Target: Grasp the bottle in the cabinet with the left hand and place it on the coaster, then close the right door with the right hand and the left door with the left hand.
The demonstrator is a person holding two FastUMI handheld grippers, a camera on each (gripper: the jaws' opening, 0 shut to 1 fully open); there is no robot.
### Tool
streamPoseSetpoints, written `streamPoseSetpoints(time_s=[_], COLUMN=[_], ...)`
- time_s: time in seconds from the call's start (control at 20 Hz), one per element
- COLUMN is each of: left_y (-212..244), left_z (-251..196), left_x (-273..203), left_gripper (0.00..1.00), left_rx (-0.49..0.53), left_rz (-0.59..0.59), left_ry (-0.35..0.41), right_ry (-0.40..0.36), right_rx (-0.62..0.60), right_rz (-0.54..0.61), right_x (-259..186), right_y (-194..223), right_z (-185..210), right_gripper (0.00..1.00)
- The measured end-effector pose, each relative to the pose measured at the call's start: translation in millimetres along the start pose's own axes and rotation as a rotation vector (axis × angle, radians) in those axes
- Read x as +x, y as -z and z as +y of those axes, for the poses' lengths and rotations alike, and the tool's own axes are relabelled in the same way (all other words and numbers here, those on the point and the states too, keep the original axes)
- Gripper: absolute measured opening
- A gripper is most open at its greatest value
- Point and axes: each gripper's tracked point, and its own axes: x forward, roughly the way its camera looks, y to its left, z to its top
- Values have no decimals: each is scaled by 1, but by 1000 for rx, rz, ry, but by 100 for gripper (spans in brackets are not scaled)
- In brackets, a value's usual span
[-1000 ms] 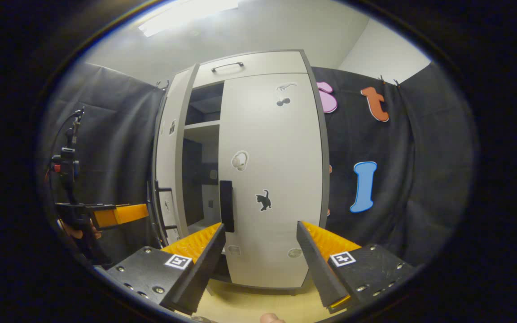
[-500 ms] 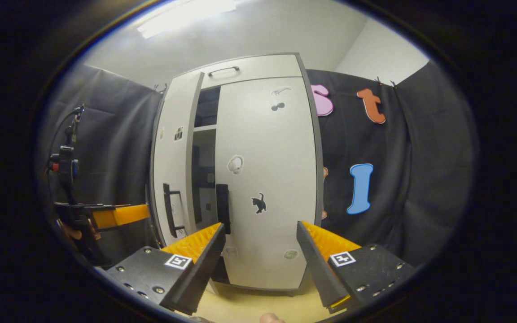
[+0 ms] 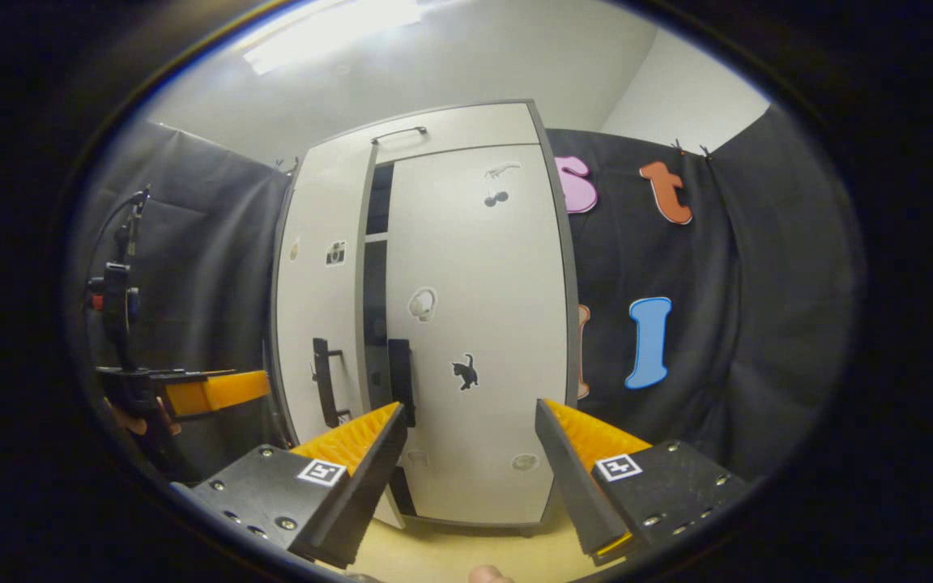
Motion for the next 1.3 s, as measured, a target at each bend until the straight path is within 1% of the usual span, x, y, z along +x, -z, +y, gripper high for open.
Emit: streamPoseSetpoints(time_s=[1.05, 1.3], left_y=[8, 11], left_z=[-9, -13], left_x=[6, 11], left_gripper=[94, 94], left_rx=[13, 27], left_rz=[27, 34], left_ry=[10, 17], right_ry=[16, 19], right_rx=[40, 49], right_rz=[10, 3], right_x=[4, 4], right_y=[10, 6], right_z=[-11, -15], right_gripper=[96, 96])
